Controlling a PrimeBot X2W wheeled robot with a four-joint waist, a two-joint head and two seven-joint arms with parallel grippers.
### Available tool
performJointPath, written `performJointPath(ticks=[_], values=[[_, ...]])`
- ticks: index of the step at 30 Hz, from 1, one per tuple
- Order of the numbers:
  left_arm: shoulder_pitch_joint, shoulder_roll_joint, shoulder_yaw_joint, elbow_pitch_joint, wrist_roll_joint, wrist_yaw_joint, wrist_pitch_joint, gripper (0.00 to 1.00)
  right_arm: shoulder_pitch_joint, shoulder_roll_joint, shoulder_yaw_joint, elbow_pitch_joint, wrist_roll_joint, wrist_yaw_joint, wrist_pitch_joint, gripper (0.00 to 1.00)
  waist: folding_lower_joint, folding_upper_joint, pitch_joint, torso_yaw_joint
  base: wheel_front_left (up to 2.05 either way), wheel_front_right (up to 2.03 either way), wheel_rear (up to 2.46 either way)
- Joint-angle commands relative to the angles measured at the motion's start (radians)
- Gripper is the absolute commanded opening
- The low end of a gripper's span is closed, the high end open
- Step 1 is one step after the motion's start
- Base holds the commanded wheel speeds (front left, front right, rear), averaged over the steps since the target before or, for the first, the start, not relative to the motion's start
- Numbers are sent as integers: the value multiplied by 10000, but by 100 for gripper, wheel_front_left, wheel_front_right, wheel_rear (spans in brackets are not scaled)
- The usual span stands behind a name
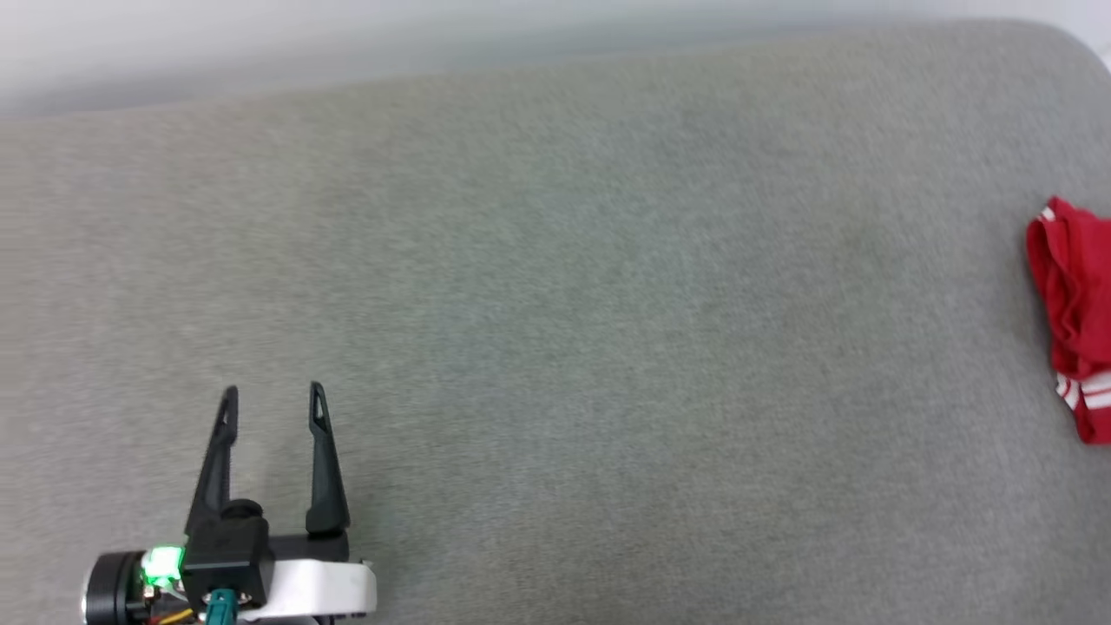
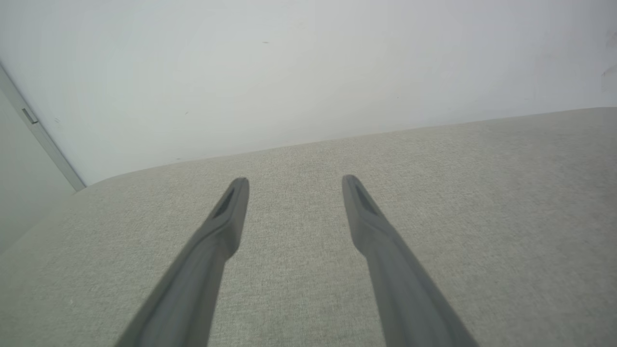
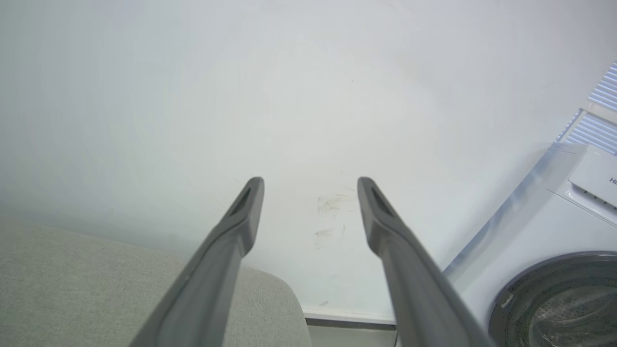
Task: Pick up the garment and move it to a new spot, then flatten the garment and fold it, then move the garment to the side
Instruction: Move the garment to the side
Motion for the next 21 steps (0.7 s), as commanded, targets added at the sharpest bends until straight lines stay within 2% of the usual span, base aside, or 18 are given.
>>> performJointPath(ticks=[1, 5, 12, 21], values=[[112, -36, 22, 19, 63, 1, -20, 100, 175, 188, 10, -105, -12, -9, -100, 100, 0, 0, -427, 401, 0, 0, 0], [351, -161, 74, 165, 12, -26, -20, 100, 976, 1173, 59, -931, -143, -10, -570, 100, 0, 0, -868, 692, 0, 0, 0], [704, -332, 161, 392, -18, -103, -20, 100, 2972, 2748, 308, -2258, -240, -9, -779, 100, 0, 0, -1504, 1068, 0, 0, 0], [1108, -416, 243, 665, 46, -327, -20, 100, 5401, 3921, 303, -2653, 171, -9, -827, 100, 0, 0, -2152, 1248, 0, 0, 0]])
